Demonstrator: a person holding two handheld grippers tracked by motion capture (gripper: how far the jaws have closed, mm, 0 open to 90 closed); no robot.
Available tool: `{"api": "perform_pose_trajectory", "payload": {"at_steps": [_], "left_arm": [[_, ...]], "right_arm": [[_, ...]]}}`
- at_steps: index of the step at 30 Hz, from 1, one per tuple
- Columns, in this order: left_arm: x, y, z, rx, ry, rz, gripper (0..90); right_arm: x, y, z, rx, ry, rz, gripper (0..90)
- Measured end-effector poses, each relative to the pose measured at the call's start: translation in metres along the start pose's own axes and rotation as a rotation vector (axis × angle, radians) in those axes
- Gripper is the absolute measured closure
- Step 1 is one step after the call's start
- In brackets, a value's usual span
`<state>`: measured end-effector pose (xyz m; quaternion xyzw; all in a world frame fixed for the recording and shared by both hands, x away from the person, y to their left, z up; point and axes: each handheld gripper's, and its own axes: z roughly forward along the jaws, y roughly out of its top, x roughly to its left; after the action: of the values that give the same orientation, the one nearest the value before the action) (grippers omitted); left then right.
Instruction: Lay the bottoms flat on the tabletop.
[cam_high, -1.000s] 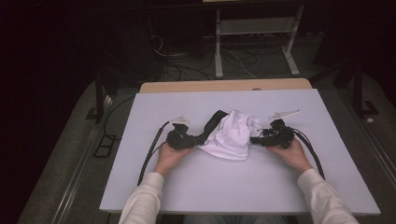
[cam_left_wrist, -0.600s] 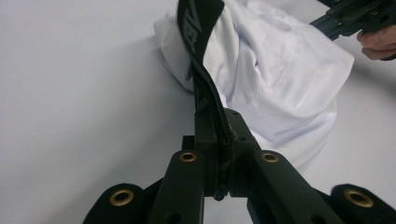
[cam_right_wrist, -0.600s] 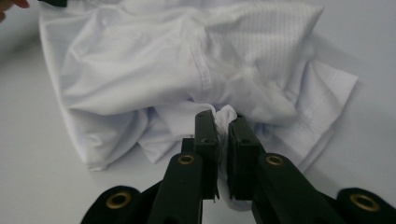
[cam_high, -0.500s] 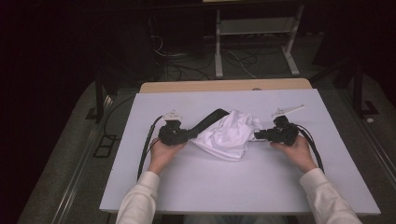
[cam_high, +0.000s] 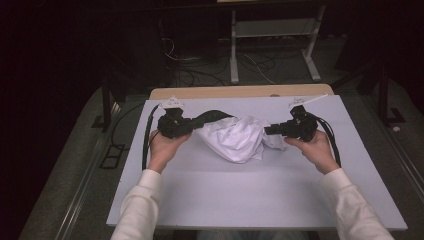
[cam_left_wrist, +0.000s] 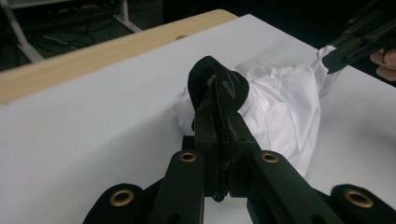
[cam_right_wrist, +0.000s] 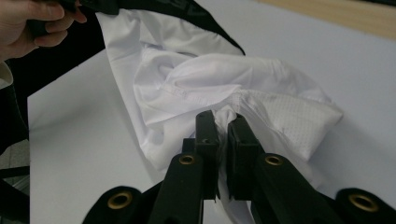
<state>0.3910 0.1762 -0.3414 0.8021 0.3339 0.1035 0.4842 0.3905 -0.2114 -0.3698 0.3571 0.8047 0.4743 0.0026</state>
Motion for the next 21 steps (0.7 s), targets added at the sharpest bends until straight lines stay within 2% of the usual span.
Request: {"api": "perform_pose_trajectory", "payload": {"at_steps": [1,2,4,6,7,8,9,11,13,18,21], "left_arm": [[0.000,0.000,0.000,0.000,0.000,0.000,84.9],[-0.002,0.005,-0.004,-0.006,0.007,0.008,84.9],[-0.004,0.011,-0.010,-0.019,0.013,0.013,84.9],[-0.006,0.018,-0.017,-0.033,0.014,0.019,84.9],[-0.007,0.021,-0.020,-0.039,0.018,0.022,84.9],[-0.009,0.028,-0.027,-0.050,0.010,0.029,84.8],[-0.009,0.028,-0.027,-0.050,0.010,0.029,84.8],[-0.010,0.035,-0.034,-0.086,-0.021,0.006,84.8],[-0.013,0.046,-0.044,-0.120,-0.031,-0.001,84.8],[-0.021,0.057,-0.052,-0.125,-0.013,0.037,84.8],[-0.025,0.059,-0.054,-0.116,-0.007,0.044,84.8]], "right_arm": [[0.000,0.000,0.000,0.000,0.000,0.000,83.6],[0.007,0.012,-0.006,-0.013,-0.002,-0.015,83.6],[0.009,0.016,-0.008,-0.021,-0.001,-0.021,83.6],[0.017,0.029,-0.015,-0.036,-0.004,-0.035,83.7],[0.017,0.029,-0.015,-0.036,-0.004,-0.035,83.7],[0.021,0.037,-0.019,-0.048,0.000,-0.040,83.7],[0.021,0.037,-0.019,-0.048,0.000,-0.040,83.7],[0.025,0.043,-0.021,-0.063,0.014,-0.042,83.7],[0.033,0.051,-0.023,-0.068,0.038,-0.055,83.7],[0.046,0.058,-0.024,-0.046,0.043,-0.097,83.6],[0.046,0.055,-0.023,-0.039,0.038,-0.091,83.6]]}}
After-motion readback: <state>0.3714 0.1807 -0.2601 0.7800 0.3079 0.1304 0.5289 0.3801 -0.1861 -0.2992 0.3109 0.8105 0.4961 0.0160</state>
